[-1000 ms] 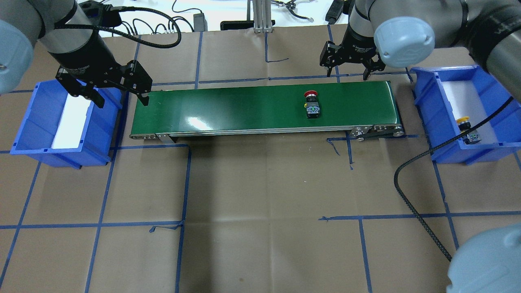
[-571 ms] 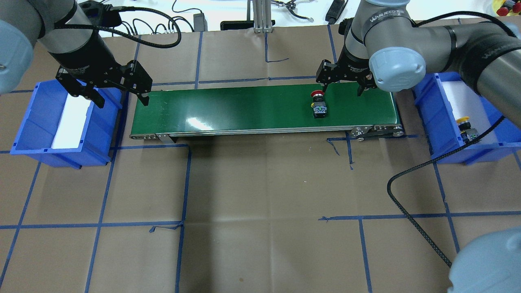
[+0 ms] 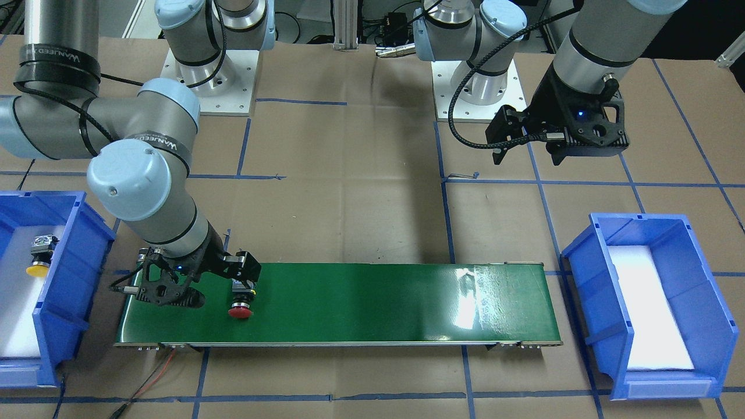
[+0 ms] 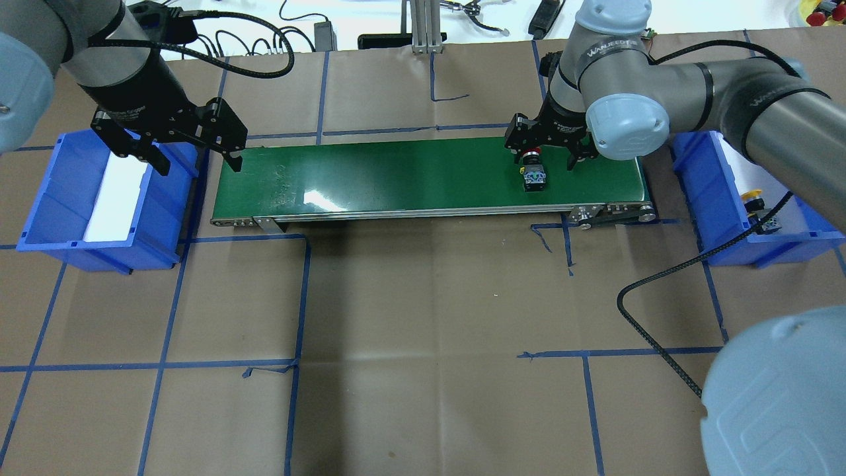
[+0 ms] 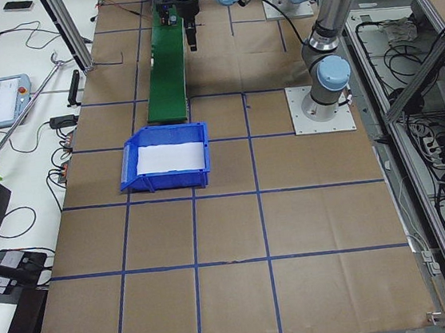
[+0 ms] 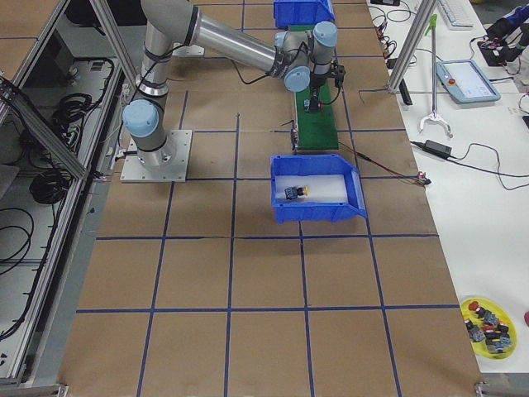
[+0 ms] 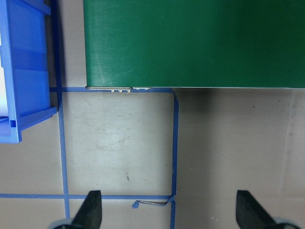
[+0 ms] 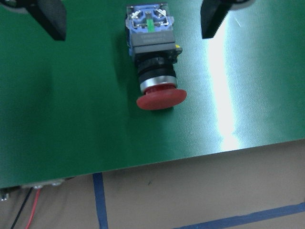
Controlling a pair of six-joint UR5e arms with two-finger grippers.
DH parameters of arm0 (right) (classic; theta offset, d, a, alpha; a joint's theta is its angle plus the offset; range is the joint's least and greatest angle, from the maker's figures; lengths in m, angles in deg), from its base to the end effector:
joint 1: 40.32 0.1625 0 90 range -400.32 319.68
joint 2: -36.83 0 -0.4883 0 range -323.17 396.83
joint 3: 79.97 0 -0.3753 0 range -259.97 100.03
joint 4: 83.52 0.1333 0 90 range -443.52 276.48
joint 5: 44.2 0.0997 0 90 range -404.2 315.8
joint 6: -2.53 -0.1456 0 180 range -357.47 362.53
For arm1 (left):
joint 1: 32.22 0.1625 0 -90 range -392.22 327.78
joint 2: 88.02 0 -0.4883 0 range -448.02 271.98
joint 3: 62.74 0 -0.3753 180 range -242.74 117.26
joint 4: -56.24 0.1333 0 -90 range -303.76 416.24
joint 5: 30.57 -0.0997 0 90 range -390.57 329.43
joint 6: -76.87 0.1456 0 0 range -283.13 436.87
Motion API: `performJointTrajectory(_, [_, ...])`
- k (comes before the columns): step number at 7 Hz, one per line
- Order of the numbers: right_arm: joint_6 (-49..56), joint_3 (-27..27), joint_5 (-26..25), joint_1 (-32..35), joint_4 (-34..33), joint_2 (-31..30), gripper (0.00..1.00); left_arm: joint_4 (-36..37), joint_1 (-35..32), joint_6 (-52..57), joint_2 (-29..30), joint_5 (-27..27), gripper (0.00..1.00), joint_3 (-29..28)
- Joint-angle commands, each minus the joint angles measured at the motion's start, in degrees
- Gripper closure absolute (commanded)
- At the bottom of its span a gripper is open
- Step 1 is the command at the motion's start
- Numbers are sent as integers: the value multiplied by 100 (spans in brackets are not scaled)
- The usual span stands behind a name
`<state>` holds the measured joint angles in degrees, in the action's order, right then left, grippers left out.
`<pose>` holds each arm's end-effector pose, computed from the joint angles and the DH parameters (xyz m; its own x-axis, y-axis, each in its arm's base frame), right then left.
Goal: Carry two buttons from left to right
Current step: 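Lower the right gripper and grasp the red button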
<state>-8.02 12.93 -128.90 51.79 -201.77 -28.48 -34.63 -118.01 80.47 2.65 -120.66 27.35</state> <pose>0.1701 -0.6321 0.2885 -0.9849 0.1459 -0.0929 0.1460 0.9893 0.0056 -0.0977 -0.4850 0.4974 -0.9999 -0.0106 0.0002 -0.0106 0.9995 0.0285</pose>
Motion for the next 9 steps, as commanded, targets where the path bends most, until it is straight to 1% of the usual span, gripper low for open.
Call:
performJointTrajectory(1, [18,9,-3,-9,-110,246,11,0,-7,0,3,0,0,0])
performJointTrajectory(2, [184,9,-3,-18,-110,317,20,0,1,0,3,0,0,-9])
performJointTrajectory(3, [325,9,-55,-35,-92,335,37,0,1,0,3,0,0,-9])
performJointTrajectory(4, [526,1,-134,-53,-49,301,70,0,1,0,3,0,0,-9])
performJointTrajectory(5, [563,-69,-387,-70,100,239,93,0,1,0,3,0,0,-9])
performJointTrajectory(6, [650,-131,-607,-157,267,56,95,0,1,0,3,0,0,-9])
performJointTrajectory(7, [1017,-227,-636,-350,521,-146,96,0,1,0,3,0,0,-9])
performJointTrajectory(8, [1490,-524,-627,-665,819,-322,96,0,1,0,3,0,0,-9])
performJointTrajectory(9, [1956,-962,-636,-1147,1240,-402,96,0,1,0,3,9,0,-18])
